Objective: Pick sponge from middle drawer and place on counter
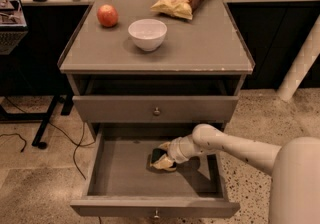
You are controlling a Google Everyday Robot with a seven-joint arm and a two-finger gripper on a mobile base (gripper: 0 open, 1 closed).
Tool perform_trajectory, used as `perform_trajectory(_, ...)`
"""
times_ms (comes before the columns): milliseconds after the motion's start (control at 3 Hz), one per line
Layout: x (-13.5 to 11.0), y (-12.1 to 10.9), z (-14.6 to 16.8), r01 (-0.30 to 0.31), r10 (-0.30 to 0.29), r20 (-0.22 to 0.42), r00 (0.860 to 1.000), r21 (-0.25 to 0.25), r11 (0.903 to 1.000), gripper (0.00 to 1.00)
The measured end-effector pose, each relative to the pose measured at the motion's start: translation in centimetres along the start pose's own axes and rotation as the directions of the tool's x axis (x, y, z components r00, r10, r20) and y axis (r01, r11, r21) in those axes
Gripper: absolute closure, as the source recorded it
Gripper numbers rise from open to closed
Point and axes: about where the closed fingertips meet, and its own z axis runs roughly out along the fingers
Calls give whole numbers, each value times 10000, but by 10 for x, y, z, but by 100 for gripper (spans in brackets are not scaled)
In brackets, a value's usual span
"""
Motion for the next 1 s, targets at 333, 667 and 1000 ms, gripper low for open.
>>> perform_trajectory(333,-14,2,-16,215,-185,434,9989,-702,9973,100)
perform_trajectory(667,-24,9,-44,329,-226,772,9968,-1349,9903,100)
perform_trajectory(1000,-25,15,-68,334,-168,1095,9938,-1513,9879,100)
